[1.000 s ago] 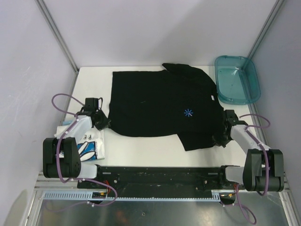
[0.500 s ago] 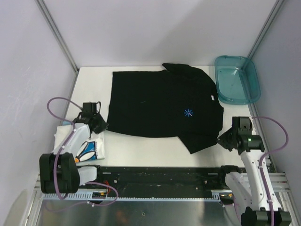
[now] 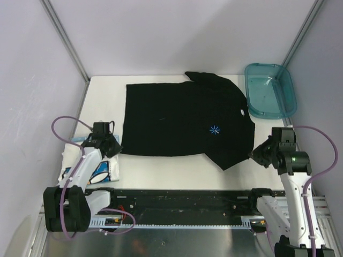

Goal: Fold and stack the t-shirts
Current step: Fold the flattened tshirt in 1/3 of the way

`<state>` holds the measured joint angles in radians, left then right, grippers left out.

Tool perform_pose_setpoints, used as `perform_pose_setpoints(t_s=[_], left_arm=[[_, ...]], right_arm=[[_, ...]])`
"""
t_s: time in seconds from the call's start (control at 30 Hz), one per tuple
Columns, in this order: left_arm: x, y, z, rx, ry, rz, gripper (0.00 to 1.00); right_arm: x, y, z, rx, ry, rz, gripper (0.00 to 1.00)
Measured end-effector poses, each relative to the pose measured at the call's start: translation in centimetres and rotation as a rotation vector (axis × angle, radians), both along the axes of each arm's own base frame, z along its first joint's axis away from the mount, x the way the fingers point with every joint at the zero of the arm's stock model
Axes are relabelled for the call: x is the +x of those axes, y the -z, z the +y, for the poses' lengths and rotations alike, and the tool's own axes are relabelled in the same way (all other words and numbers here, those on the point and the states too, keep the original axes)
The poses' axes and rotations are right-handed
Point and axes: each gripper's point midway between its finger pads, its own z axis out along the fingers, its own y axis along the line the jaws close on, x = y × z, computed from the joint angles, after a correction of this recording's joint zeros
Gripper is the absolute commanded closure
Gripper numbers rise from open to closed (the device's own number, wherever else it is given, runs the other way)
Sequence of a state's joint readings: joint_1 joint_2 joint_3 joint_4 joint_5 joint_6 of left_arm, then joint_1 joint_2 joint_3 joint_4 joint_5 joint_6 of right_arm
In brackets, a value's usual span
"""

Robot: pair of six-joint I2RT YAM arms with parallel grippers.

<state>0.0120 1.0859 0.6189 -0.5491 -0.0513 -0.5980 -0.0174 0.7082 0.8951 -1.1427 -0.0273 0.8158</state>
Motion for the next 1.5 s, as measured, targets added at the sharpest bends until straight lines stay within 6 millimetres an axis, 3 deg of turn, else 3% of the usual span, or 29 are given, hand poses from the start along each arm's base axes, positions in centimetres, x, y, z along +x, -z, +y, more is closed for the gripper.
perform_pose_setpoints(t_s=[0.17,0.33,0.43,0.53,0.67,0.83,0.93,1.3,1.5], left_arm=[[1.6,-0.3,-0.4,0.009,0.015,0.045,1.0],[7.3,-2.2,-1.5,0.026,0.048,0.018,1.0],[11.1,-2.7,-2.3,0.033,0.061,-0.006,1.0],[13.7,-2.0,-2.7,0.039,0.063,0.001,1.0],[15.5,0.0,-2.8,0.042,0.049,0.037,1.0],[16.1,1.9,-2.4,0.058,0.001,0.075,1.0],[16.2,1.9,-1.9,0.075,-0.039,0.07,1.0],[16.4,1.4,-0.2,0.132,-0.141,0.042,1.0],[16.5,1.2,0.0,0.133,-0.146,0.036,1.0]], right_arm=[[3.4,-1.7,0.8,-0.032,-0.077,-0.019,1.0],[10.0,-1.8,2.2,-0.124,-0.168,-0.025,1.0],[15.0,-0.1,2.9,-0.184,-0.198,-0.009,1.0],[19.5,2.0,2.9,-0.245,-0.212,0.013,1.0],[24.3,4.0,3.0,-0.296,-0.22,0.018,1.0],[28.6,5.4,2.9,-0.337,-0.218,0.01,1.0],[30.0,6.0,2.4,-0.34,-0.205,0.001,1.0],[30.9,7.1,-1.7,-0.314,-0.112,0.004,1.0],[30.8,7.5,-2.0,-0.298,-0.108,0.006,1.0]])
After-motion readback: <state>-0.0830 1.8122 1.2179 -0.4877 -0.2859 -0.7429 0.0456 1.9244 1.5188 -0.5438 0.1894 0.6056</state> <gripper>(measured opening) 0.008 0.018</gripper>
